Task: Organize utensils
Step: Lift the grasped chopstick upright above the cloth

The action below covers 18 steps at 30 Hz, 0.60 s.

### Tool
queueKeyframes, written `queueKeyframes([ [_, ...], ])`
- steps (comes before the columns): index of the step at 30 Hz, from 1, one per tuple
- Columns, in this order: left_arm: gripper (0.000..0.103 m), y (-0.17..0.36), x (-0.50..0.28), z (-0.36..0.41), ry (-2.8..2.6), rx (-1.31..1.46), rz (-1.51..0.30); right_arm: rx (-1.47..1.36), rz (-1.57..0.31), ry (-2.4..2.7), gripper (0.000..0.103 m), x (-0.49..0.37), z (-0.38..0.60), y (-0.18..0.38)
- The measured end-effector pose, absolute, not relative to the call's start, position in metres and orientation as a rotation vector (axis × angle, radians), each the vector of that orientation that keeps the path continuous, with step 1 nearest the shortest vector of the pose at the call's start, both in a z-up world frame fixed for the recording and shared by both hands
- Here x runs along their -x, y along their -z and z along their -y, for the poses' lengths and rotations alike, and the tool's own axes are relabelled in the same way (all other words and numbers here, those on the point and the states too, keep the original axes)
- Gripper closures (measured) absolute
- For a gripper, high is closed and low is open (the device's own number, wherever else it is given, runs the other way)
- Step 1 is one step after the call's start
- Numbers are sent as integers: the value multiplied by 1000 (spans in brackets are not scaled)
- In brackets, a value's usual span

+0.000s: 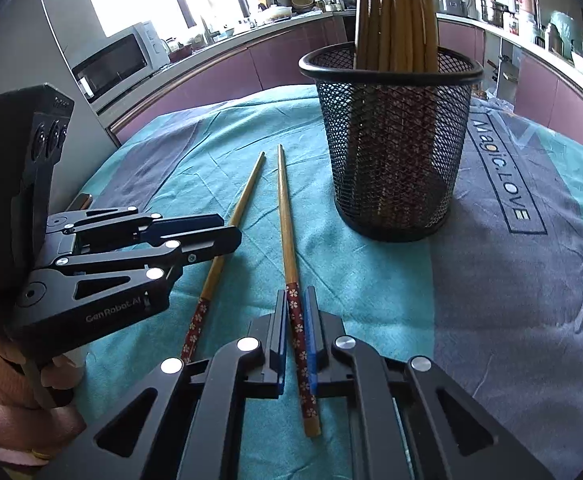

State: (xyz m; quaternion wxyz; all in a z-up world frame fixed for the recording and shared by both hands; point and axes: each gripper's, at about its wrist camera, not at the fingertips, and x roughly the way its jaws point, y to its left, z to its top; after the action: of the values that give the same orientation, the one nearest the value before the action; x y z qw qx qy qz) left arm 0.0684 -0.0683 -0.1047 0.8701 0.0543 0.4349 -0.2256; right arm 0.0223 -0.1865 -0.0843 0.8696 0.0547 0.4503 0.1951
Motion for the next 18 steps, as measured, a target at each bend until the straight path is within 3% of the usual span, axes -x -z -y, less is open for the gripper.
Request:
queueKeyframes([
  [14,93,104,-57,60,487,-135,-901,-111,-961,-430,96,-10,186,83],
  [18,89,103,-56,56,482,-134,-903,-76,-969,-438,94,-14,180,80],
])
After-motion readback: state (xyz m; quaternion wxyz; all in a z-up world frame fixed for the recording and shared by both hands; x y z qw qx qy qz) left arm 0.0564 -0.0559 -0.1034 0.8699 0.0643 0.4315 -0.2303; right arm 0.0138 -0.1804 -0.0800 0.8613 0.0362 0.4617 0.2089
